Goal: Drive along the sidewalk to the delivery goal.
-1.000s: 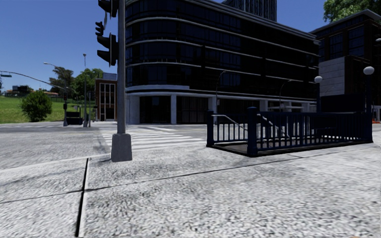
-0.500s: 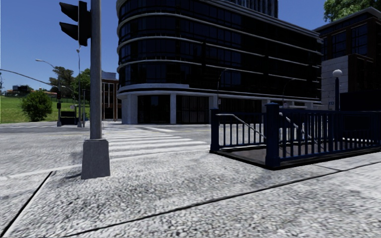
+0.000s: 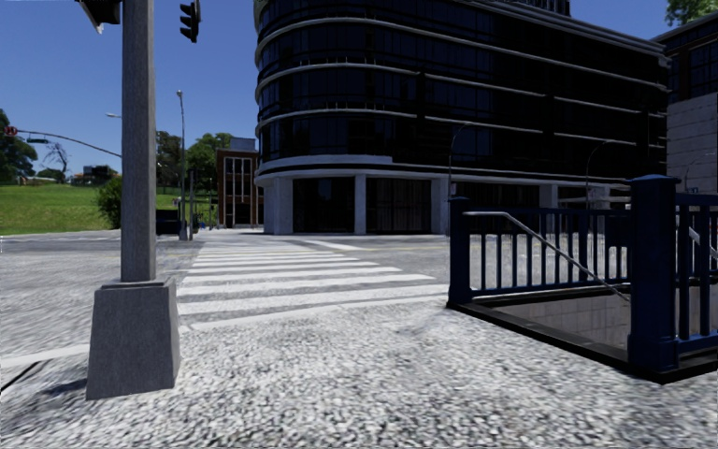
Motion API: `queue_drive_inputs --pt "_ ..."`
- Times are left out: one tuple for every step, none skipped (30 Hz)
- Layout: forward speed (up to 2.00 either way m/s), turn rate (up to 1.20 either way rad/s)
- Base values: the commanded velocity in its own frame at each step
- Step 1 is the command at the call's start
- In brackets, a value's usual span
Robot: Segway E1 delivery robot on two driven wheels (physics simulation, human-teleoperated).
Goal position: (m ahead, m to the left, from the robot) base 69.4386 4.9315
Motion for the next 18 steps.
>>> queue_drive_inputs --pt "2.0 0.43" --pt "2.0 0.43" --pt "2.0 0.4" --pt "2.0 0.35" --pt "2.0 0.35" --pt "2.0 0.0" --pt "2.0 0.0" --pt "2.0 0.01" --pt "2.0 0.08" --pt "2.0 0.15" --pt "2.0 0.21" --pt "2.0 0.25" --pt "2.0 0.27" --pt "2.0 0.27" --pt "2.0 0.27" --pt "2.0 0.28" --pt "2.0 0.28" --pt "2.0 0.28"
